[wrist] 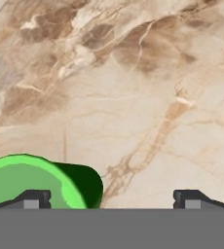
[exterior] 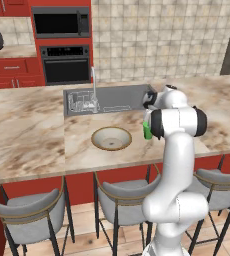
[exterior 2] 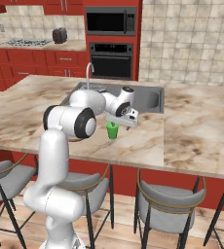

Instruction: Place the cup inside the bowl on the dining table and move the bowl to any counter.

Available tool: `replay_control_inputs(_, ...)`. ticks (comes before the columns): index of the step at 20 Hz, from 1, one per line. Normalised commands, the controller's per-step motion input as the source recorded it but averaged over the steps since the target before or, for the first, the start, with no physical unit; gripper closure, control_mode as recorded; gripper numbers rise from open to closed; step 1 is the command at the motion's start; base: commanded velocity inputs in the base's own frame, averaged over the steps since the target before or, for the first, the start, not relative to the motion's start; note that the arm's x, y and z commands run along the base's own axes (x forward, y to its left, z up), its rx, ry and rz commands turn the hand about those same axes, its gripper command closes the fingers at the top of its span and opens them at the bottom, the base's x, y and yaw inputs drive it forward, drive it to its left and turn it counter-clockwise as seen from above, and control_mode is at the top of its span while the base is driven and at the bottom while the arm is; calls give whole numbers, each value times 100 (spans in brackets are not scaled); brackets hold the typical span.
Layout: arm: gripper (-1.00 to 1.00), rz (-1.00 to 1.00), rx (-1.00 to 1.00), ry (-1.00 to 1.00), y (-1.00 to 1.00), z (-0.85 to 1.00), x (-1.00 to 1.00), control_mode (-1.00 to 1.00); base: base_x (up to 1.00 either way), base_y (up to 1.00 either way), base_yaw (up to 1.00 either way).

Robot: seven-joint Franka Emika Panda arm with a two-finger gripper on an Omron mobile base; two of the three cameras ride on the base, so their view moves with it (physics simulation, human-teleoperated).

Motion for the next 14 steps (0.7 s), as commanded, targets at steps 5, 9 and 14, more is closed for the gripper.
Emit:
replay_control_inputs(5, -100, 0, 0, 0, 0, -13, 0, -100, 0, 0, 0)
replay_control_inputs(9, -100, 0, 0, 0, 0, -12, 0, -100, 0, 0, 0)
replay_control_inputs(14, -100, 0, 0, 0, 0, 0, 0, -100, 0, 0, 0)
